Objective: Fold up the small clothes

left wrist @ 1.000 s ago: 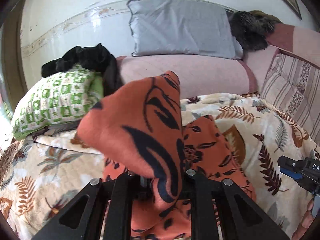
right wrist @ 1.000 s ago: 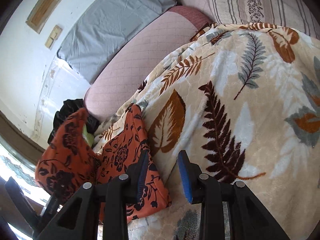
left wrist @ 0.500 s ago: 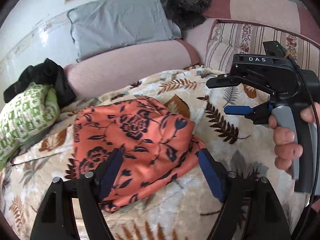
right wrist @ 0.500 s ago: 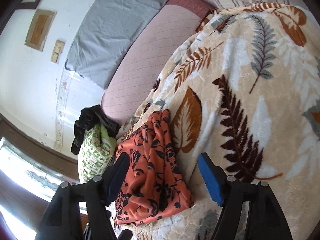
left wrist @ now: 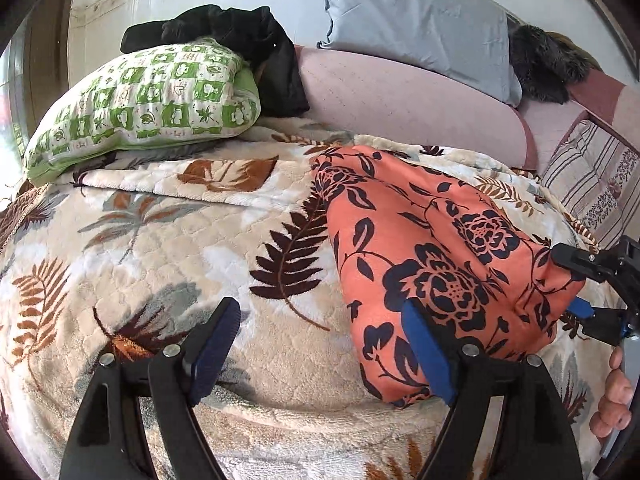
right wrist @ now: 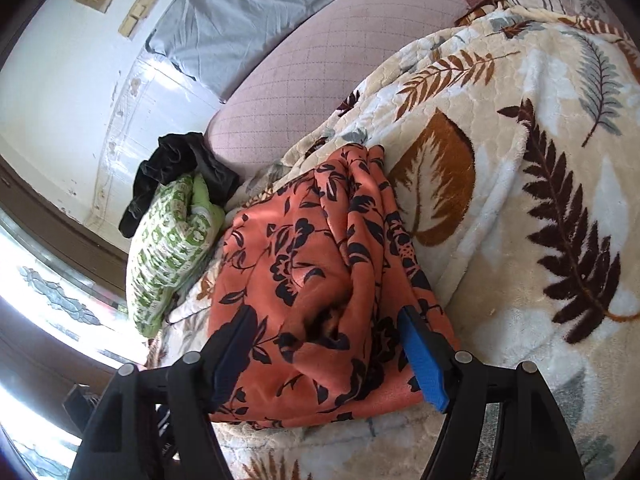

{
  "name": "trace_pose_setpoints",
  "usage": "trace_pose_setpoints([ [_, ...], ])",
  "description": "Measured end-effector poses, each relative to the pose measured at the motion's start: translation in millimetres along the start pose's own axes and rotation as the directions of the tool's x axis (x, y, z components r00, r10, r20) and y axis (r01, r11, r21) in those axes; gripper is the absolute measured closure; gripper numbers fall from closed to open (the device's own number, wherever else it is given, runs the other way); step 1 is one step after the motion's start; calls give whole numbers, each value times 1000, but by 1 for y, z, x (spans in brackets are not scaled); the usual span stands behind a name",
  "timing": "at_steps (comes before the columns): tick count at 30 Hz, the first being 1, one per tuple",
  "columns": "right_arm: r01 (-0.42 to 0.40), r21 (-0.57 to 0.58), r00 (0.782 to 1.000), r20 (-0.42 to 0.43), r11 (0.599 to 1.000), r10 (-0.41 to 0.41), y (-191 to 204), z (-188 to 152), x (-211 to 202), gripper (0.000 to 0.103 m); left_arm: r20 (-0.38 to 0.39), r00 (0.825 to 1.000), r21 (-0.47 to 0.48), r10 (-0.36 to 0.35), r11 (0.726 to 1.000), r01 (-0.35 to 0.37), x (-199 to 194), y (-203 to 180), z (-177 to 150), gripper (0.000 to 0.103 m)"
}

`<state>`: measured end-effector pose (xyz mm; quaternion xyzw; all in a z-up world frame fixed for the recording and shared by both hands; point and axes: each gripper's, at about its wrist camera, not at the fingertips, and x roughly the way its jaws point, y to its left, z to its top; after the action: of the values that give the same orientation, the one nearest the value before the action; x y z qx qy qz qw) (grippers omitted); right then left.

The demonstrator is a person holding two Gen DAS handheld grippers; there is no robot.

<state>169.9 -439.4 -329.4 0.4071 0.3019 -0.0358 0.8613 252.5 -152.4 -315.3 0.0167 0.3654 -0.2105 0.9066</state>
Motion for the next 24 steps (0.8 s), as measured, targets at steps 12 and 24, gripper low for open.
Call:
trace_pose_setpoints([
  [12,226,-38,974,11,973,-225,-17,-12,14,84,6,999,117,43,992,-43,6,-11,-6,20],
  [24,77,15,968,240,997,-78,-5,14,-55,72,31,995,153,95,983,-99,5,-12,-10,19],
])
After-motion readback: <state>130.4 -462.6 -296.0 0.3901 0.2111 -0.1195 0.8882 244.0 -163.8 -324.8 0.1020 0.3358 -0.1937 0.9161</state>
